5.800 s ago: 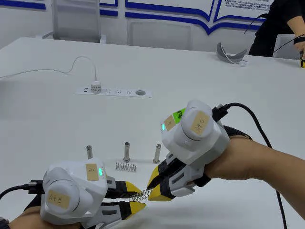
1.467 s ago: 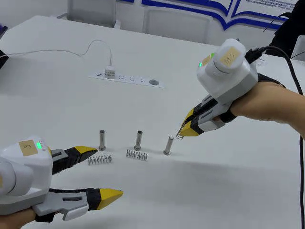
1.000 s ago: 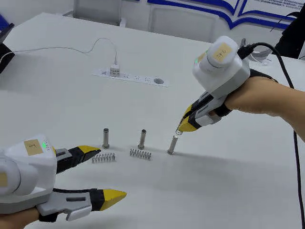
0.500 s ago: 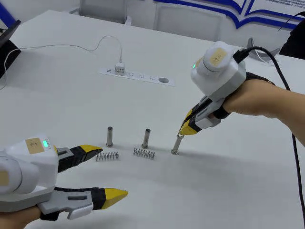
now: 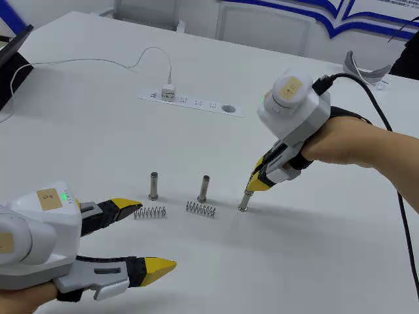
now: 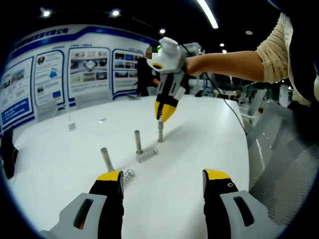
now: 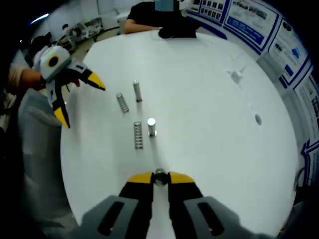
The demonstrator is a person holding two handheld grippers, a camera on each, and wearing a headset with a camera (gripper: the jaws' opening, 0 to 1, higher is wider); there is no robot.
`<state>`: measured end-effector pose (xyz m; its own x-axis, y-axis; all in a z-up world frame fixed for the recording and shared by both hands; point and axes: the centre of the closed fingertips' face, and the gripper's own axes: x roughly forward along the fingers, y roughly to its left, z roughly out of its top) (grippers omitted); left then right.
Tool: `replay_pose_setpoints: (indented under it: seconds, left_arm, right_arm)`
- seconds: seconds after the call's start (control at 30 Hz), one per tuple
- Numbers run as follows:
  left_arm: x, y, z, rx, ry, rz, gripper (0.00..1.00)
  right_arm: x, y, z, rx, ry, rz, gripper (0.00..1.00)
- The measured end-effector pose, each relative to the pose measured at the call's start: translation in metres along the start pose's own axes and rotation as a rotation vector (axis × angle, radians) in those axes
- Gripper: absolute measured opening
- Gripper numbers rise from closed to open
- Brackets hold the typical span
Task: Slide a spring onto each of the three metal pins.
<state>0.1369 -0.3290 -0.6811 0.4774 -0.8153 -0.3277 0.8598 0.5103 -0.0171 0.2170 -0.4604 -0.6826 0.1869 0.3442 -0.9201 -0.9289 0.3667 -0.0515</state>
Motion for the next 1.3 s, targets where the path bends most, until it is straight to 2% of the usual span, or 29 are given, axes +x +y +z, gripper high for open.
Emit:
replay_pose_setpoints:
  seconds: [0.5,1.07,1.3]
  left_arm:
    - [-0.001,0.000,-0.001,-0.007,0.004,0.004,0.65]
    - [-0.001,0.001,-0.001,-0.016,0.002,0.006,0.65]
    - [-0.001,0.001,-0.002,-0.018,0.004,0.007,0.65]
  right_arm:
    - [0.022,-0.008,-0.007,0.023,0.024,-0.005,0.12]
    - [0.037,-0.014,-0.013,0.023,0.046,-0.009,0.13]
    - [0.038,-0.015,-0.013,0.021,0.043,-0.008,0.13]
